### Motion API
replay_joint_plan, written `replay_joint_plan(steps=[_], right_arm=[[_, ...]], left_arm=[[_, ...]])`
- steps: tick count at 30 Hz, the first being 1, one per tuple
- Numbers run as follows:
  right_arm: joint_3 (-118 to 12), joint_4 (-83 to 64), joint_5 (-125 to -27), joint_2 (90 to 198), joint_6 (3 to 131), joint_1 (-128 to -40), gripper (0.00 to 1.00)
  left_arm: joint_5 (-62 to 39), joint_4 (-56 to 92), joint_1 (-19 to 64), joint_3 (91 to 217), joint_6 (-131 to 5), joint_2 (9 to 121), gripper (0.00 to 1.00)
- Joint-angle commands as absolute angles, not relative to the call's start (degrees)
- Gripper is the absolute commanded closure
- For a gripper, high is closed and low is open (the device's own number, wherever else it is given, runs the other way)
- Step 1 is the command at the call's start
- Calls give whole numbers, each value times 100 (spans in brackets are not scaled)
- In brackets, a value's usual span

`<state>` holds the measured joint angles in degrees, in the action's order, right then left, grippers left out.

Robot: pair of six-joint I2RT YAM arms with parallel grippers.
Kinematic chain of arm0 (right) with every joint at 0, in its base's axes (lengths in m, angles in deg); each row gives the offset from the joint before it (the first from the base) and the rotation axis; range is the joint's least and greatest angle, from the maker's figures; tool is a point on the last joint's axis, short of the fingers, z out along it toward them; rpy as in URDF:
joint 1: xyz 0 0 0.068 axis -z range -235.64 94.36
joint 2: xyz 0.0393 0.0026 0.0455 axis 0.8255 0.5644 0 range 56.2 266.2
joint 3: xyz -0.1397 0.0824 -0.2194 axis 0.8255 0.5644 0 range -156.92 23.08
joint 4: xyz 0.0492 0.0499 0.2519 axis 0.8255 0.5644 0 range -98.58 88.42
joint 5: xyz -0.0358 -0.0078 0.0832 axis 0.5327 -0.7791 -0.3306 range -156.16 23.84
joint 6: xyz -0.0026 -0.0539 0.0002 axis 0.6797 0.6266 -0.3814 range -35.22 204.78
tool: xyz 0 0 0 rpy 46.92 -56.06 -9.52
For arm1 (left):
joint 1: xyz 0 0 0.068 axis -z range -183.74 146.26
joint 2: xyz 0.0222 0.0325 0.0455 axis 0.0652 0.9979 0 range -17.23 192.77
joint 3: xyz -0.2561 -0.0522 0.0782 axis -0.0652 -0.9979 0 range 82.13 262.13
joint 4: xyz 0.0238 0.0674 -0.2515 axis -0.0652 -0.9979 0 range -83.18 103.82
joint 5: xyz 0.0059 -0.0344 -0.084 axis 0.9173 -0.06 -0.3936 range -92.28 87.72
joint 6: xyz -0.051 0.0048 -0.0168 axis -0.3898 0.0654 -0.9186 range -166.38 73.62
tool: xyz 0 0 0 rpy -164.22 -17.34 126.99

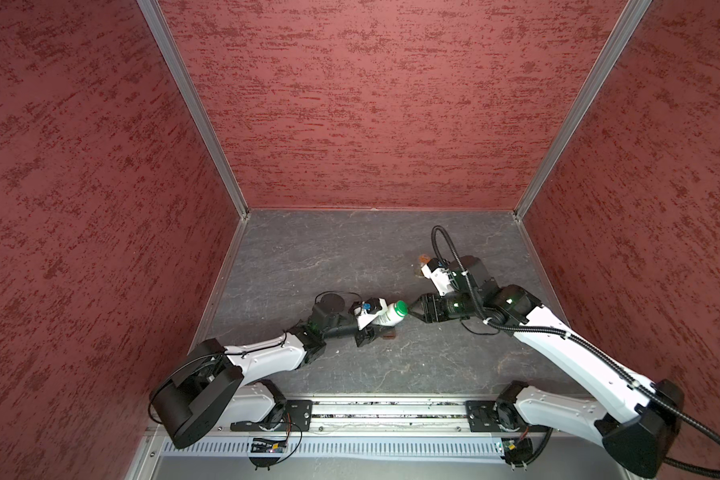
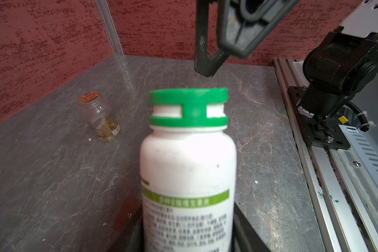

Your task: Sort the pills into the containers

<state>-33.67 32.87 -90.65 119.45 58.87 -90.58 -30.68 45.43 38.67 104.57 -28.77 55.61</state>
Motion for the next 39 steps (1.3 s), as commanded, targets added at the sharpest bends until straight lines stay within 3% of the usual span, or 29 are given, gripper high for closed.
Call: replay_joint_plan(steps=[1,13,20,27,39], right_arm=[[-3082,2699,-9847,11761,5753,-8765,36],[-2192,522,-11726,11868,4927,-8394,35],[-2142,302,-11930,12110,4927,-8393,36],[-2113,309,-12013,12186,4964,-8390,45],[-2106,633,-11942,12247,5245,-8402,46]], left_arm=[[-3192,4692,3853,10403,-2895,5416,100],[-3565,4774,3862,10410,-2905,5492,100],[-3731,4765,3861,10436,-2915,5519,100],[-3750,4678,3862,10480,-2911,5550,100],[-3768,4616,3859,10517,-2919,5589,100]])
